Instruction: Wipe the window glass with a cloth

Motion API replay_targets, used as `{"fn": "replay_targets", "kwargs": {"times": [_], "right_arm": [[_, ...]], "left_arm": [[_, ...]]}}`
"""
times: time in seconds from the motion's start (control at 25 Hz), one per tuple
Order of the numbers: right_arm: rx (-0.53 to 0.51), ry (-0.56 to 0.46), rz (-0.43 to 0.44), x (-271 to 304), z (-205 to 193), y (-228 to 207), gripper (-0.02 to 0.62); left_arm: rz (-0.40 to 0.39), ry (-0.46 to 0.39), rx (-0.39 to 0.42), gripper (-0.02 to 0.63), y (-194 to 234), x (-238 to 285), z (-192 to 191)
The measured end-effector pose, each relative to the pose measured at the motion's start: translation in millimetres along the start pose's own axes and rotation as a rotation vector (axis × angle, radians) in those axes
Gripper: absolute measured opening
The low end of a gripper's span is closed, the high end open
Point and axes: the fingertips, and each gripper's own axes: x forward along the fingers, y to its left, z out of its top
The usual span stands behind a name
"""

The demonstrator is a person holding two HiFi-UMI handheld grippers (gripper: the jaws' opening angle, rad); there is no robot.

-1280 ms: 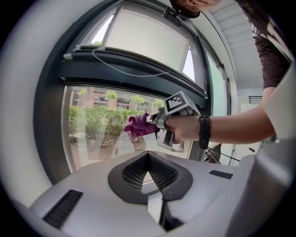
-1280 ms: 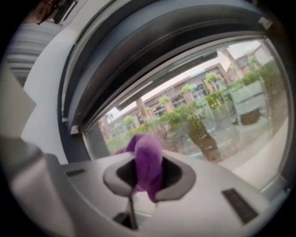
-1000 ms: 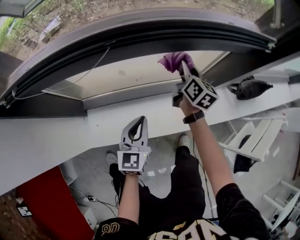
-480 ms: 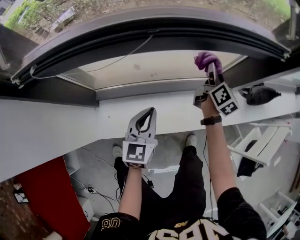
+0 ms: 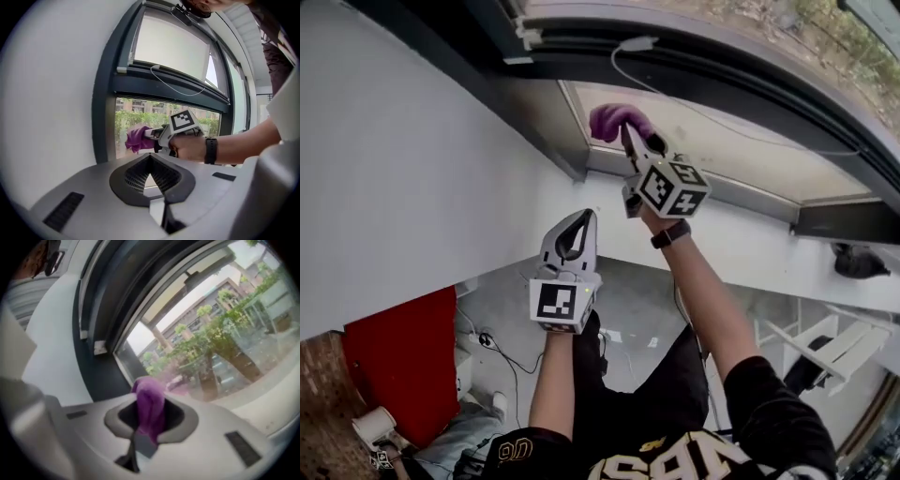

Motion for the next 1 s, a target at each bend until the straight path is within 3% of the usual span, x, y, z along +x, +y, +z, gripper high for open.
{"fn": "replay_targets", "kwargs": {"times": [0.16, 0.4, 0.56, 0.68, 0.84, 1.0], "right_arm": [[-0.060, 0.018, 0.048, 57, -23, 53, 0.080], [-0.109, 0.071, 0.045, 64, -21, 28, 0.080], [-0.101, 0.069, -0.026, -3, -2, -50, 0.080], [-0.042, 0.015, -0.129, -81, 27, -137, 0.080], [0.019, -0.084, -0.306, -192, 75, -248, 0.080], [0.171, -0.230, -0.551, -314, 119, -363, 0.078]], "left_arm": [[0.059, 0.007, -0.025, 0.012, 38, -16, -11], [0.029, 0.001, -0.025, 0.012, 18, -1, -14], [-0.040, 0.007, -0.043, 0.012, -42, 35, -22], [-0.155, 0.031, -0.050, 0.012, -116, 72, -35], [-0.322, 0.041, -0.047, 0.012, -224, 113, -42], [-0.443, 0.045, -0.039, 0.012, -321, 134, -52]]}}
